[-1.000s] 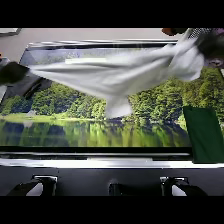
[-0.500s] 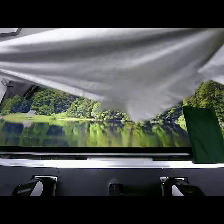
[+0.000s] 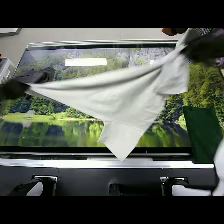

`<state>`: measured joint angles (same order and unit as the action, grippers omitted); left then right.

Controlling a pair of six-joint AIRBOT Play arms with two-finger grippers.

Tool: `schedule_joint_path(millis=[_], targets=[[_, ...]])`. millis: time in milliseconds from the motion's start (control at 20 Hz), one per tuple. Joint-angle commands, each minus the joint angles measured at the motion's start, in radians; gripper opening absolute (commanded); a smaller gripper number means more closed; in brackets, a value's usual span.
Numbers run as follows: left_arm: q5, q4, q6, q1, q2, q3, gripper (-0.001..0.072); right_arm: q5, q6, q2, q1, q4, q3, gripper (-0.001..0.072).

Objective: Fold the clothes and pants, and hang the long-sleeved shirts on hangers.

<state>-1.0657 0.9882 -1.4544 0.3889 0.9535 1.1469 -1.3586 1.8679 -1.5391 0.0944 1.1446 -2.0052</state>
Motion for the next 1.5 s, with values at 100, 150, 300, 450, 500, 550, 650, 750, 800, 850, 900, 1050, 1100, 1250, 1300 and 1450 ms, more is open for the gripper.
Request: schedule_joint_path(millis=[100,150,300,450,500,550,650,750,800,850,900,1050,1100,1250,1300,1450], targets=[[0.099,-0.024,0.042,-0.087,0.3,-0.157,0.0019,0.058,-0.002,-0.448,-0.078,-0.219,-0.002,0.0037],[0.109,-0.024,0.042,-0.097,0.342,-0.156,0.0019,0.078,-0.002,-0.493,-0.1,-0.217,-0.002,0.0037],[0.127,-0.024,0.042,-0.11,0.411,-0.156,0.0018,0.114,-0.001,-0.565,-0.145,-0.216,-0.002,0.0044],[0.135,-0.016,0.051,-0.11,0.414,-0.156,0.0018,0.091,-0.012,-0.554,-0.135,-0.217,-0.002,0.0191],[0.13,-0.016,0.062,-0.11,0.413,-0.156,0.0019,0.052,-0.041,-0.537,-0.113,-0.22,-0.002,0.0232],[0.122,-0.016,0.064,-0.11,0.413,-0.156,0.0018,0.0,-0.084,-0.513,-0.081,-0.225,-0.002,0.0291],[0.109,-0.016,0.065,-0.11,0.413,-0.156,0.0019,-0.124,-0.17,-0.446,0.005,-0.223,-0.002,0.0385],[0.096,-0.016,0.064,-0.11,0.408,-0.156,0.0019,-0.24,-0.231,-0.373,0.103,-0.192,-0.001,0.0384],[0.09,-0.016,0.065,-0.11,0.404,-0.156,0.0019,-0.292,-0.254,-0.337,0.151,-0.161,0.002,0.0384],[0.086,-0.016,0.064,-0.11,0.4,-0.156,0.0019,-0.325,-0.274,-0.303,0.19,-0.144,0.023,0.0385],[0.085,-0.016,0.064,-0.11,0.396,-0.156,0.0019,-0.344,-0.292,-0.265,0.227,-0.146,0.073,0.0385],[0.085,-0.017,0.064,-0.11,0.393,-0.156,0.0019,-0.326,-0.366,-0.135,0.278,-0.166,0.335,0.0438],[0.085,-0.017,0.064,-0.11,0.393,-0.156,0.0019,-0.27,-0.385,-0.082,0.285,-0.196,0.457,0.0448],[0.085,-0.02,0.064,-0.11,0.393,-0.156,0.0019,-0.09,-0.447,0.056,0.256,-0.286,0.817,0.045],[0.085,-0.02,0.064,-0.11,0.393,-0.156,0.0019,-0.039,-0.463,0.089,0.233,-0.306,0.916,0.045],[0.075,-0.02,0.064,-0.11,0.393,-0.156,0.0019,0.082,-0.468,0.144,0.13,-0.305,1.13,0.0421]])
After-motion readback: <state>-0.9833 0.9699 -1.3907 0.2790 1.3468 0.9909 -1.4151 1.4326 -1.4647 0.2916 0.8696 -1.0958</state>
